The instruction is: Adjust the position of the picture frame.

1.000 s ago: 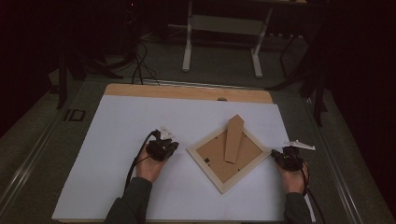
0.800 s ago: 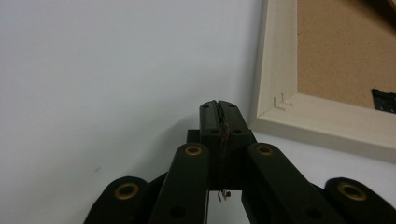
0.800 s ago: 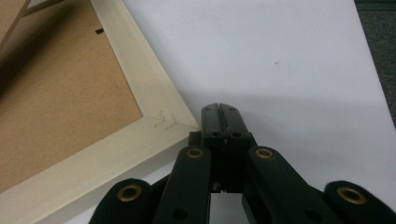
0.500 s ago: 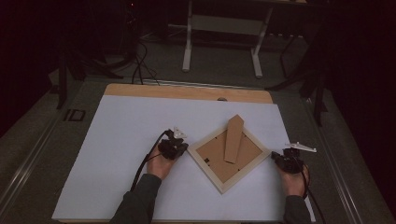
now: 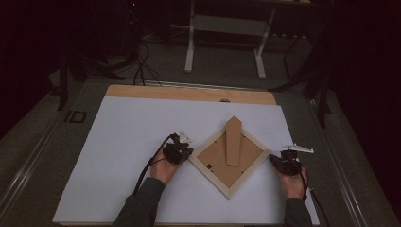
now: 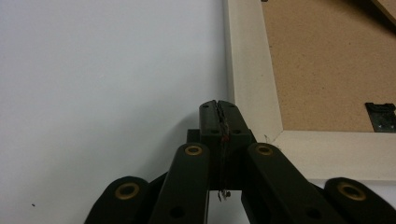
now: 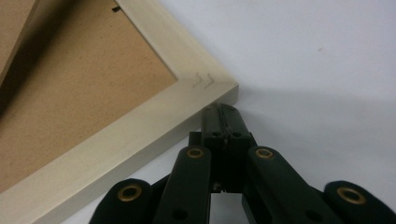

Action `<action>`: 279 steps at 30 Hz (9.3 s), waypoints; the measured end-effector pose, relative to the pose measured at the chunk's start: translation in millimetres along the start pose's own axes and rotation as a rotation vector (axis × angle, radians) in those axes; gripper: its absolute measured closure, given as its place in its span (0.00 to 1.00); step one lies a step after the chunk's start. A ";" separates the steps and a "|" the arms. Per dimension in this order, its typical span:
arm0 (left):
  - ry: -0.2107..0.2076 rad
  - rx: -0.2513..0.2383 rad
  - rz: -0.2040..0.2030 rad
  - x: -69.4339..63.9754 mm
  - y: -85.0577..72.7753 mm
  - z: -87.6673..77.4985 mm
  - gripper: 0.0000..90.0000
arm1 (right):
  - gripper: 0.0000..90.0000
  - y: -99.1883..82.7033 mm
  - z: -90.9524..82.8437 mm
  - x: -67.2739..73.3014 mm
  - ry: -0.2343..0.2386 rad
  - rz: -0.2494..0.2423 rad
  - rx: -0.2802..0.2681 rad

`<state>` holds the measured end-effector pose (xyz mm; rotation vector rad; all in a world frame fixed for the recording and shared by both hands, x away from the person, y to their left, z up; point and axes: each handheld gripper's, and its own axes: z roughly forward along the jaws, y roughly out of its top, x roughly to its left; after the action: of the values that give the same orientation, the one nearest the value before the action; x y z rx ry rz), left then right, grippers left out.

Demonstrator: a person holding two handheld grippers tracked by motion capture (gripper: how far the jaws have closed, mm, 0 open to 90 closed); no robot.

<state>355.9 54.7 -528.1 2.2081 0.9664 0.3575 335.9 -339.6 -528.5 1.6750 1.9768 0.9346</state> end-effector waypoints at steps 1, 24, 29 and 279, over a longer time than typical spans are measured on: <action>0.002 0.000 0.002 -0.5 0.1 -0.1 1.00 | 1.00 -0.1 0.1 0.5 0.004 0.006 0.001; -0.021 -0.030 -0.016 -7.8 -2.0 -0.1 1.00 | 1.00 0.7 4.4 23.7 0.066 -0.069 0.026; -0.024 -0.030 -0.020 -9.0 -3.1 1.0 1.00 | 1.00 0.6 5.1 29.9 0.074 -0.091 0.031; -0.014 0.010 -0.161 96.6 -19.1 -17.0 1.00 | 1.00 -12.4 -2.5 110.6 0.255 -0.317 0.147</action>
<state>403.4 142.5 -531.2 2.1216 1.1314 0.2633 301.8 -233.9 -521.4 1.3058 2.4437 0.9394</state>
